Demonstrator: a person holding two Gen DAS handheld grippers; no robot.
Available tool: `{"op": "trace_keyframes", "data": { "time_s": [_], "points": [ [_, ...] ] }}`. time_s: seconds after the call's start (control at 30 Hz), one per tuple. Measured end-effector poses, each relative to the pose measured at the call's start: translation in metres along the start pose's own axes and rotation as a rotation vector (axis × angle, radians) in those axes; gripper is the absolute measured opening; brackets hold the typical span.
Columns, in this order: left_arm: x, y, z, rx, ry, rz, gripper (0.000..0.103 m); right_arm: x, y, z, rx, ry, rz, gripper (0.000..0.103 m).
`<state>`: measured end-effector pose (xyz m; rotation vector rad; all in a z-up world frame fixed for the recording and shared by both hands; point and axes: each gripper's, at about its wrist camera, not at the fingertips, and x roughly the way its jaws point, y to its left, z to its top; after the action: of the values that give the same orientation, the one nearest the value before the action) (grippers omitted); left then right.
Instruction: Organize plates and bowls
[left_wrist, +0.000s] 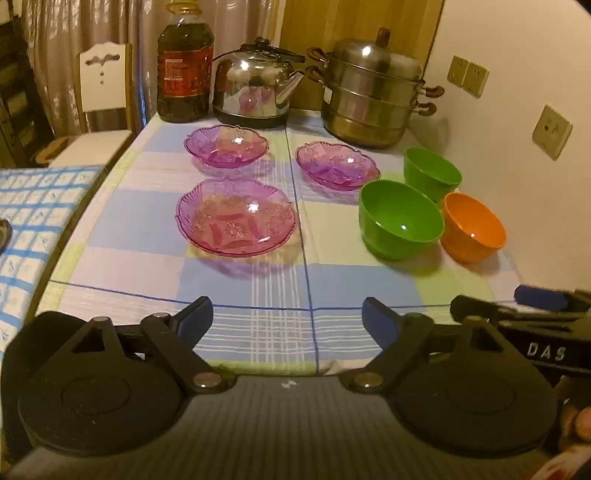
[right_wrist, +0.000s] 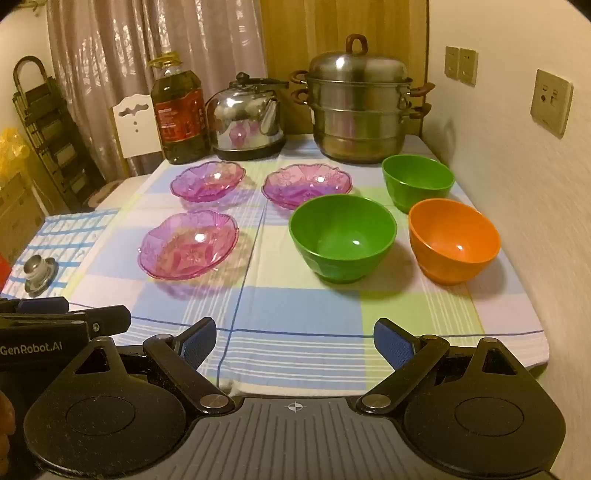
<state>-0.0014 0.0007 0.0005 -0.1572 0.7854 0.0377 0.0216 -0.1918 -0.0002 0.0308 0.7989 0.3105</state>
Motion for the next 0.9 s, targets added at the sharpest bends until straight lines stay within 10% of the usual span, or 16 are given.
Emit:
{"op": "trace_keyframes", "data": {
  "time_s": [0.9],
  "points": [
    [0.006, 0.000, -0.001, -0.002, 0.030, 0.006, 0.082, 0.001, -0.001, -0.001, 0.014, -0.004, 0.013, 0.092]
  ]
}}
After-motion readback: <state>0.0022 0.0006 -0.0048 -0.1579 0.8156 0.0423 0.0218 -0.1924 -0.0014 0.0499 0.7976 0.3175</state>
